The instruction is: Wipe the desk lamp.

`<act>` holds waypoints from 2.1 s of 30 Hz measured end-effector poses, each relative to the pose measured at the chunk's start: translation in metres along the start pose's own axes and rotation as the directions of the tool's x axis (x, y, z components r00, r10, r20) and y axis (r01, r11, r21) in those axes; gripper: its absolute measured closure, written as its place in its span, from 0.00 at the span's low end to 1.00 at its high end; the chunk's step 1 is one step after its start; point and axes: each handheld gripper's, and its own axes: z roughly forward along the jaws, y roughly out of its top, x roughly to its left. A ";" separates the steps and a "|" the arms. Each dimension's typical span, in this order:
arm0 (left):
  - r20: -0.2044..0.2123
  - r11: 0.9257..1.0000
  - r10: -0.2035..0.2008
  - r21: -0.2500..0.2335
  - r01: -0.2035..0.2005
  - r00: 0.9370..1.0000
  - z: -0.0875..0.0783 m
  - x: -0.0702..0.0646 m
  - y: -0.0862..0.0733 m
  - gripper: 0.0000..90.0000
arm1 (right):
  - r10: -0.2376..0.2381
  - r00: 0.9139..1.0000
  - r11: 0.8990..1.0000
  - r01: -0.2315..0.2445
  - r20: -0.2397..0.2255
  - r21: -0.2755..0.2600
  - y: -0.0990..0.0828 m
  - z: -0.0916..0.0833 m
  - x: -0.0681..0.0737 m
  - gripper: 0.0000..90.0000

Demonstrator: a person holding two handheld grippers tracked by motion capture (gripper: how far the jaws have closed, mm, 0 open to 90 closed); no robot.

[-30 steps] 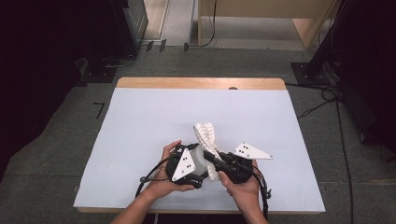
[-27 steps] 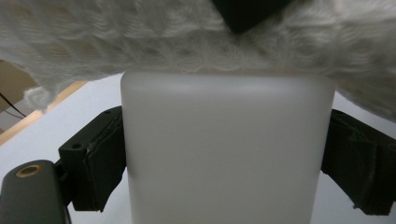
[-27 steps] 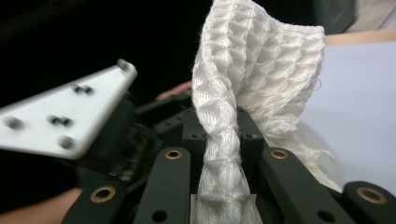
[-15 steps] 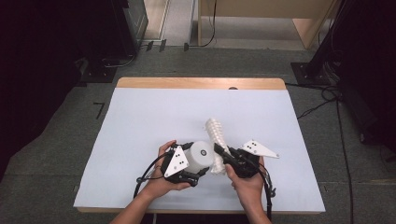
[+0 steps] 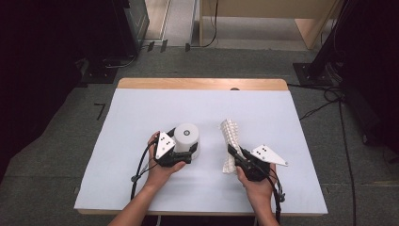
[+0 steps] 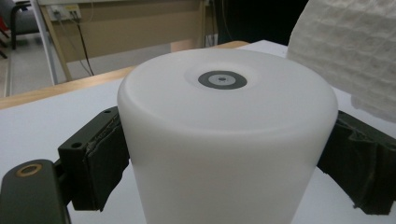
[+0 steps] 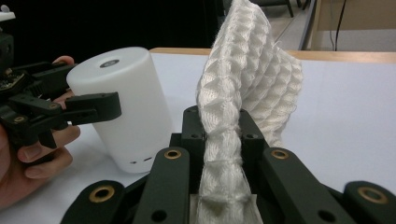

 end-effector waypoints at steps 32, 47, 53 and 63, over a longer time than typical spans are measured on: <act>-0.074 0.986 -0.166 -0.036 0.164 0.983 -0.091 0.045 -0.006 0.08 | -0.025 0.999 0.987 0.021 0.026 0.158 -0.011 0.055 -0.021 0.82; -0.091 0.976 -0.216 -0.010 0.216 0.972 -0.101 0.060 -0.006 0.08 | -0.055 0.981 0.981 0.019 0.184 0.191 -0.010 0.047 -0.039 0.37; -0.093 0.977 -0.212 0.000 0.213 0.973 -0.111 0.062 -0.010 0.08 | -0.029 0.969 0.977 -0.024 0.246 0.212 -0.004 0.034 -0.049 0.09; -0.111 0.969 -0.245 0.000 0.246 0.963 -0.137 0.072 -0.021 0.08 | 0.001 0.968 0.979 -0.052 0.250 0.197 -0.003 0.000 -0.073 0.00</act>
